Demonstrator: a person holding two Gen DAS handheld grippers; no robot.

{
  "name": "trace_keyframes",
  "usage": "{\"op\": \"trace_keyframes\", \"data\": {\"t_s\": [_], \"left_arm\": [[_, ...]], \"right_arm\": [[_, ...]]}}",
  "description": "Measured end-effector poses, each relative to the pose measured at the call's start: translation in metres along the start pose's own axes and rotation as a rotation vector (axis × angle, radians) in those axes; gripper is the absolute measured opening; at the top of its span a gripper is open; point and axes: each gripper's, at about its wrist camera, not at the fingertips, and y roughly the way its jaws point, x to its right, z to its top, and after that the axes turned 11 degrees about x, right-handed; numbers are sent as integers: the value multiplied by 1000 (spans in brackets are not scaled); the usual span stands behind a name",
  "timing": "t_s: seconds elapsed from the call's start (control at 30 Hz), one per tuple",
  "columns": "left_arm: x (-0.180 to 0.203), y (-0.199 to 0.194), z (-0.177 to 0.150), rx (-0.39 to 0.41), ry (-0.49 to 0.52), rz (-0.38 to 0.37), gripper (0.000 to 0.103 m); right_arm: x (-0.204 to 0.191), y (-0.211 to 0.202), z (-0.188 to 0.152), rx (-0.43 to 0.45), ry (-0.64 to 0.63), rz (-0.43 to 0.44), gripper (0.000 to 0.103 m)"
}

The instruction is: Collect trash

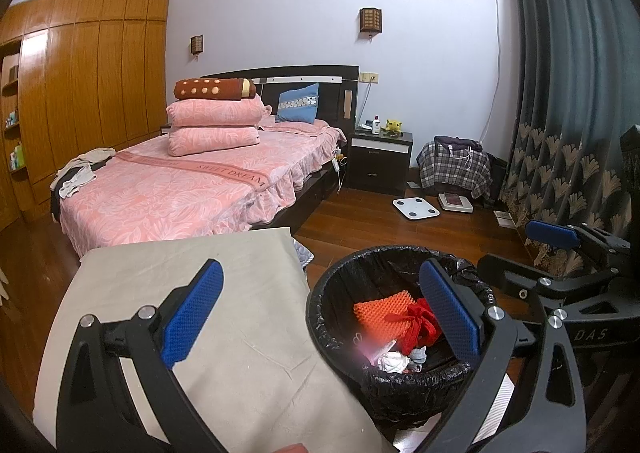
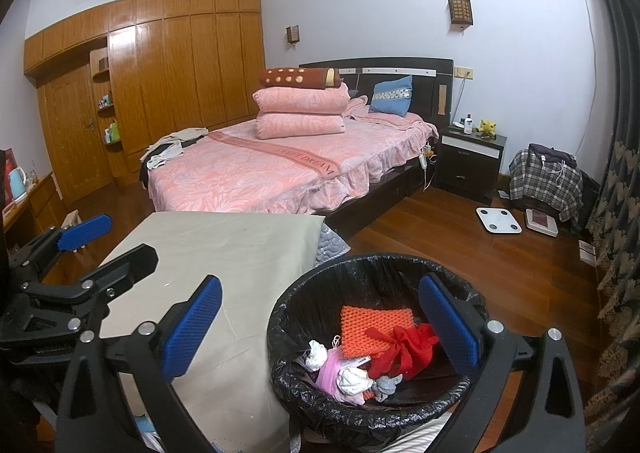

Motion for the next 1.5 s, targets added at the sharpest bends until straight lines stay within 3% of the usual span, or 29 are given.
{"op": "trace_keyframes", "data": {"t_s": [1.5], "left_arm": [[-7, 1, -3, -8, -13, 2, 96]], "right_arm": [[-1, 1, 1, -1, 2, -1, 97]]}}
